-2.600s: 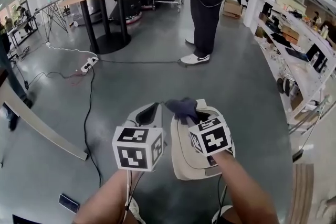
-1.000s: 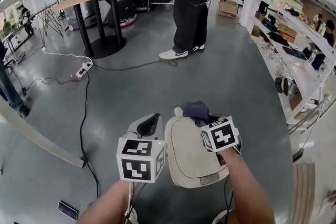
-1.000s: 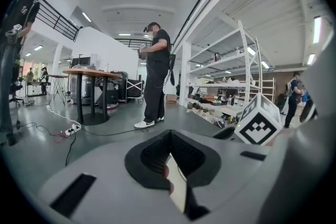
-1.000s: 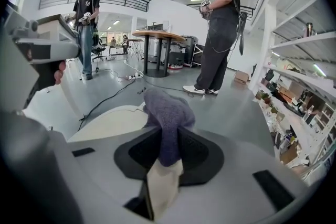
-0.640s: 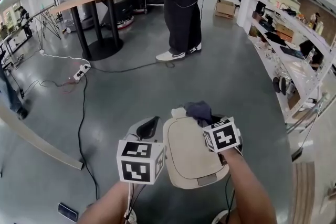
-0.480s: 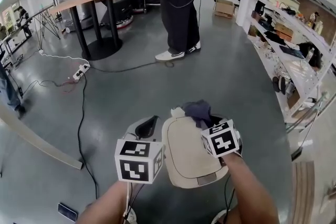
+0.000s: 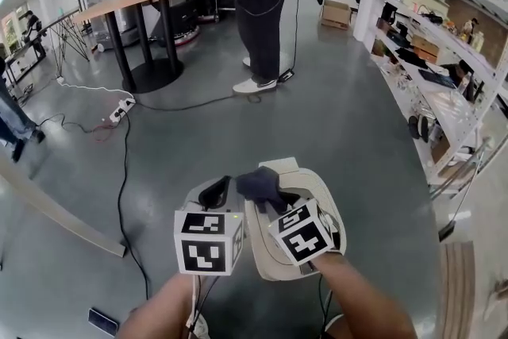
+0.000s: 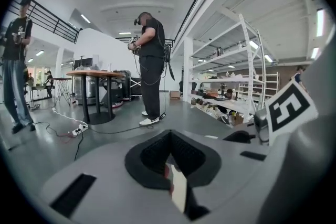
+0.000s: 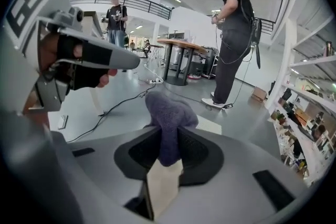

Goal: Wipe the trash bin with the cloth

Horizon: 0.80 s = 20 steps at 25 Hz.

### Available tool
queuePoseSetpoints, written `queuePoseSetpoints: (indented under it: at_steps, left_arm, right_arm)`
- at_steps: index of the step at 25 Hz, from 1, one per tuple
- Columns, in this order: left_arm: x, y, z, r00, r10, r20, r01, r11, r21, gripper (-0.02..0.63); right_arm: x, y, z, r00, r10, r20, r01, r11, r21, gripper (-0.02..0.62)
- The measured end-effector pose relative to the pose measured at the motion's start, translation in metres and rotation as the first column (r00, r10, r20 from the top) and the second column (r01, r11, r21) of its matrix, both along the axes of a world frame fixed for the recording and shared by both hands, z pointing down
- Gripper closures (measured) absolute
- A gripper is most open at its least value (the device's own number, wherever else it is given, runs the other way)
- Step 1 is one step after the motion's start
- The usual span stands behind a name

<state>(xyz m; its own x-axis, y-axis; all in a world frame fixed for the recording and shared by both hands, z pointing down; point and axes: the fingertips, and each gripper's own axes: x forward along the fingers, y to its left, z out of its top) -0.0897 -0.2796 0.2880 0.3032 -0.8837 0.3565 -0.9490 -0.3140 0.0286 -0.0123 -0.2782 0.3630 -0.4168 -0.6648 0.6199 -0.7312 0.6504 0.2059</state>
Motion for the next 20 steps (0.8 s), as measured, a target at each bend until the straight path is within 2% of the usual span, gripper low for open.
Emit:
queuePoseSetpoints:
  at_steps: [7,15,20]
  left_arm:
    - [-0.008,0.008,-0.005,1.000,-0.001,-0.019,0.001,1.000,0.001,0.606]
    - [-0.008,0.009,0.001,1.000,-0.008,0.001,0.008,0.999,-0.032,0.606]
    - [-0.002,0.010,0.004,1.000,0.011,-0.005,-0.011,0.999,-0.036,0.606]
  right_arm:
    - [-0.015,0.014,0.022,0.990,-0.067,-0.125,0.062,0.997,-0.043,0.509]
    - [-0.009,0.008,0.021,0.996,-0.041,-0.084,0.037,0.998,-0.051,0.509]
    - [0.002,0.004,0.021,0.996,-0.020,-0.090,0.017,0.999,-0.035,0.509]
